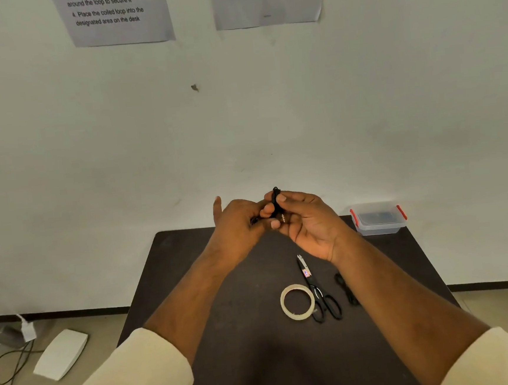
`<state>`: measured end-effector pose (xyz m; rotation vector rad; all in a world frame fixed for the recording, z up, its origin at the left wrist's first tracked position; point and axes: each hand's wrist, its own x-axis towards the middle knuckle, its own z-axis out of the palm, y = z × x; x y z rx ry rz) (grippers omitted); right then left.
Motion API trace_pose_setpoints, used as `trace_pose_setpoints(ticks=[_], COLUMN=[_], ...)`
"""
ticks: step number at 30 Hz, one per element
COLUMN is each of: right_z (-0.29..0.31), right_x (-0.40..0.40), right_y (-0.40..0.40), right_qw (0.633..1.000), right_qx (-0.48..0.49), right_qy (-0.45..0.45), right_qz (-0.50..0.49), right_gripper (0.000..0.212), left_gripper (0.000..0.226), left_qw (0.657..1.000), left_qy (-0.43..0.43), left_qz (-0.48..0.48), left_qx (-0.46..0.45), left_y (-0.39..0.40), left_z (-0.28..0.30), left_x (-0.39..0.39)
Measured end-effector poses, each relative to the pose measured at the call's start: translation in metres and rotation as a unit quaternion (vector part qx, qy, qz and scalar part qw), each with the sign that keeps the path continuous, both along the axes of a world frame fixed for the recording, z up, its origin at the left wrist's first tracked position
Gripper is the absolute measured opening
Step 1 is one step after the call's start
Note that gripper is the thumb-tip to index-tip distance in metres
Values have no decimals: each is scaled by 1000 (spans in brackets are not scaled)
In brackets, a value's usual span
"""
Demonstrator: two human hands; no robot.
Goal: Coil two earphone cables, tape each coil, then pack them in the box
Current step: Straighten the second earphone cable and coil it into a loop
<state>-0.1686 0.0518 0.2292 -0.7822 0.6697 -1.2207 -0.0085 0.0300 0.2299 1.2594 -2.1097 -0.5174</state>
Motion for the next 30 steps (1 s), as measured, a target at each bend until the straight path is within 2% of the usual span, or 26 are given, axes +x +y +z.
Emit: trace_pose_setpoints(ticks=[3,5,8,10,13,17,20,26,28,30], right_z=[0,0,-3,-6,-6,-8,-16,-45,-55,-62], right_x=[-1,0,-1,-6,-11,-19,-25,-48,-61,-73], right_y=[3,4,5,6,8,8,11,15,15,14], right_qw=[1000,999,995,991,985,975,975,957,936,896], right_qx=[24,39,56,65,67,68,103,205,207,124], right_qy=[14,13,70,95,132,192,189,205,279,412], right_qz=[3,-9,-47,-70,-88,-84,-60,-23,-55,-108], right_gripper=[19,18,15,22,19,15,17,12,21,27], left_gripper=[11,16,24,26,24,17,20,27,21,19], left_qw=[996,988,981,981,988,989,977,972,972,967], left_qy=[-93,-150,-185,-184,-151,1,49,1,-40,-107], left_qz=[4,8,41,41,22,-44,-68,-31,-7,13], left_qx=[-18,-31,-46,-34,12,140,196,233,233,232], left_y=[-6,-7,-7,-6,-4,-6,-6,8,11,12], left_z=[7,11,14,17,16,6,-7,-39,-46,-50], left_x=[3,2,0,-3,-6,-1,-1,-25,-34,-42])
